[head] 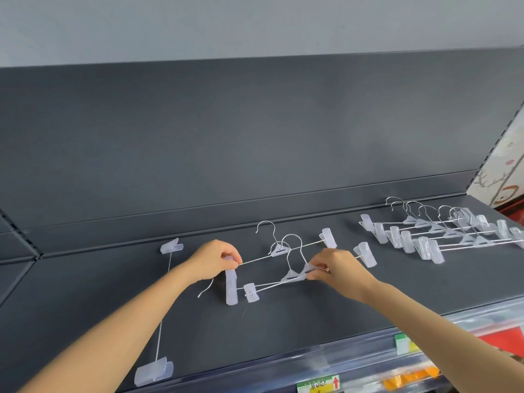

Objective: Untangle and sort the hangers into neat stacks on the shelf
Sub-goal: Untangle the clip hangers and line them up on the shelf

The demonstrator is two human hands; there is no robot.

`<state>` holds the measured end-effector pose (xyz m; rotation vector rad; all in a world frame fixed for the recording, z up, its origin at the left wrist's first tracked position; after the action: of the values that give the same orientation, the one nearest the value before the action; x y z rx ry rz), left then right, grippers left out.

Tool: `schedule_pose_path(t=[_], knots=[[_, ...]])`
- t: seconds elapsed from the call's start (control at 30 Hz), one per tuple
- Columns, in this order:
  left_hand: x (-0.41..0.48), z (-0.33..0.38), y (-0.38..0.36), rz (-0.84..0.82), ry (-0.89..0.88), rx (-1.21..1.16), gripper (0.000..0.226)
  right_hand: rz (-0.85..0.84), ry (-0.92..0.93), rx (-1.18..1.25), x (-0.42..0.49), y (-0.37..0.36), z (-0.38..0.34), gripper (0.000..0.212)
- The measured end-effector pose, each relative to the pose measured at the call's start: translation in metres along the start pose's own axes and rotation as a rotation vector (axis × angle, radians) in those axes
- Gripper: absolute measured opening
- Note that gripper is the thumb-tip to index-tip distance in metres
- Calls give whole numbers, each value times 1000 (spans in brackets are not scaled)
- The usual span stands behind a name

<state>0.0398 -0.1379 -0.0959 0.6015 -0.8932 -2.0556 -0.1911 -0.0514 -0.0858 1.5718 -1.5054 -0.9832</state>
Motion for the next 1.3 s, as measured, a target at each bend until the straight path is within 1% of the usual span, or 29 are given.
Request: schedule_pose_path(t=[0.1, 0.17, 0.23, 0.27, 0.33, 0.47, 0.67, 0.87, 0.97, 1.07, 1.17, 1.2, 1.3], knots=[[2, 0, -1, -43, -21, 6, 21, -59, -25, -51, -1, -7, 2, 37], [3, -1, -2, -56, -26, 2, 23, -93, -21, -135, -1, -12, 0, 38], [5, 0, -2, -71, -36, 16, 24, -83, -26, -162, 1, -12, 0, 40], [6, 0, -2, -79, -41, 27, 25, -69, -31, -159, 2, -11, 0, 38], [7, -1, -1, -89, -50, 45, 24, -32, -29, -187, 7, -8, -2, 25], [8, -6, 5, -84, -36, 53, 23, 51, 39, -274, 16, -5, -9, 16], [9, -10, 5, -80, -19, 30, 24, 25, 105, -309, 19, -13, -11, 19], [11, -16, 8, -83, 17, 22, 27, 119, 13, -319, 23, 3, 3, 15], [12, -8, 2, -120, -5, 31, 24, 120, -15, -342, 26, 2, 4, 14], [14, -2, -1, -135, -12, 27, 27, 102, -16, -303, 28, -1, 4, 13], [15, -2, 1, -107, 21, 16, 36, 75, -40, -188, 28, 3, 6, 9], [16, -2, 1, -94, 27, 5, 36, 60, -49, -143, 27, 5, 7, 10], [17, 0, -4, -95, 44, -53, 20, 4, -67, -21, 22, 5, 9, 16]])
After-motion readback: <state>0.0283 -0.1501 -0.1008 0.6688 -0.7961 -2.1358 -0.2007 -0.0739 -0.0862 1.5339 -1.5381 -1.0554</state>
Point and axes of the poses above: each hand's wrist, its own x-axis towards the middle knuckle, its own y-axis out of the back of the hand, z = x × y, the point moved 9 cm from there along x, towards the middle knuckle, and after that the axes turned 9 degrees about -y, right-handed, at the moved point
